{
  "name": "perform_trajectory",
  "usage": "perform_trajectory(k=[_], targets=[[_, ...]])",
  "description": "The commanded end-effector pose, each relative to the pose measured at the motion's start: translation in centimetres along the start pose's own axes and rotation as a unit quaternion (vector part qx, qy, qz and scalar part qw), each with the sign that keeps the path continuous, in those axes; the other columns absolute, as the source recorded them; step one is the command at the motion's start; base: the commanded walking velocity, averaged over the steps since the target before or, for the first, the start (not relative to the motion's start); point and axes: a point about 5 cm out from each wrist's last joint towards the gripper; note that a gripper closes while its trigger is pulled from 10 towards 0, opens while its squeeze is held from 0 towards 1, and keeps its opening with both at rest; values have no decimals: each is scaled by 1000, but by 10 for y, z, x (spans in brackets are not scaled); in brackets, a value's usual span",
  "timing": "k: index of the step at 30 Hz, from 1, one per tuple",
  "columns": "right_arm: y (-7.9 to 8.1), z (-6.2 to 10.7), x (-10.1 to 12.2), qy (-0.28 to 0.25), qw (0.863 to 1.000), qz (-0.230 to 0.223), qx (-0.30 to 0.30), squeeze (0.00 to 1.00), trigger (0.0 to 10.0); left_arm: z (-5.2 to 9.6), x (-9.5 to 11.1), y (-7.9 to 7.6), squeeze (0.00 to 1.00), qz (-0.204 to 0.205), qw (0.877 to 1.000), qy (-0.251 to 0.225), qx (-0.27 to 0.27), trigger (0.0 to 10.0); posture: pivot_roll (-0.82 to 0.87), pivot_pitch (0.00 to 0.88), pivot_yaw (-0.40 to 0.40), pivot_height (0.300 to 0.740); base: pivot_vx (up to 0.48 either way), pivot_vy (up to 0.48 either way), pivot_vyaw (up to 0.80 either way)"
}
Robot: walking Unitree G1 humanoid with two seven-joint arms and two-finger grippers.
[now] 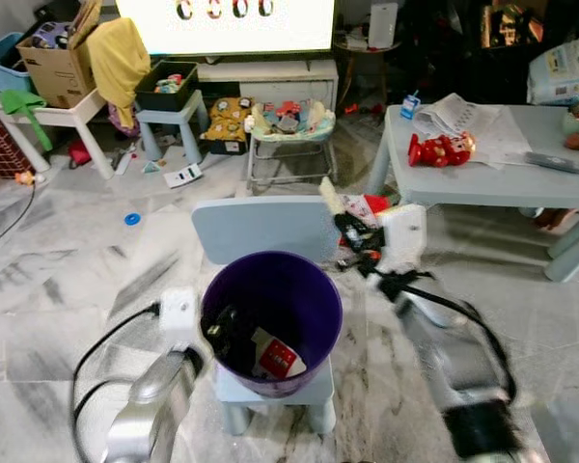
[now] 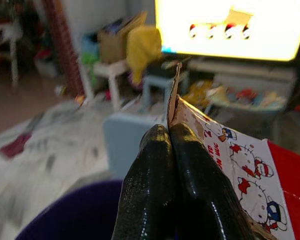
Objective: Picking trash to rubbish bin
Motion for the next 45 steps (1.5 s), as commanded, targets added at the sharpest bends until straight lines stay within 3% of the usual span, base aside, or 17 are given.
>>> perform_trajectory(k=[1,4,9,17,18,19,35,40,45], targets=[[9,-8,-8,14,1000,-5,15,0,0,8,6,3,1000,-23,1000,-16,2,10000,100,76,-21,740,0,0,0],[15,-12,-16,32,999,-18,25,0,0,14,5,5,1000,-40,999,-17,-1,10000,106,75,-22,740,0,0,0],[41,-14,-47,107,988,-77,74,0,0,21,8,3,1000,-73,997,-17,-21,10000,126,72,-20,740,0,0,0],[55,-8,-74,169,975,-99,102,0,0,21,10,-2,1000,-79,996,-12,-36,10000,119,76,-11,740,0,0,0],[58,-5,-81,187,972,-93,108,0,4078,20,12,-3,1000,-80,996,-13,-38,10000,116,78,-8,740,0,0,0],[60,-2,-85,196,971,-85,110,1000,10000,19,13,-4,1000,-80,996,-14,-40,10000,114,81,-7,740,0,0,0],[53,-8,-81,171,977,-84,97,1000,10000,16,15,-10,1000,-84,995,-14,-46,10000,97,82,-6,740,0,0,0],[37,-17,-52,89,992,-46,76,1000,10000,8,43,-19,1000,-109,990,-74,-41,10000,78,77,-6,740,0,0,0],[19,-18,-22,14,998,-1,57,1000,10000,1,72,-30,1000,-114,983,-136,-38,10000,57,72,-3,740,0,0,0]])
Point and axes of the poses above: a point about 5 cm out from each wrist's last joint towards the gripper, its own z axis pointing back from the gripper into the wrist, its own x axis along the axis of the wrist's last joint, y = z × x, and after that the axes turned 3 degrees about z, right-handed
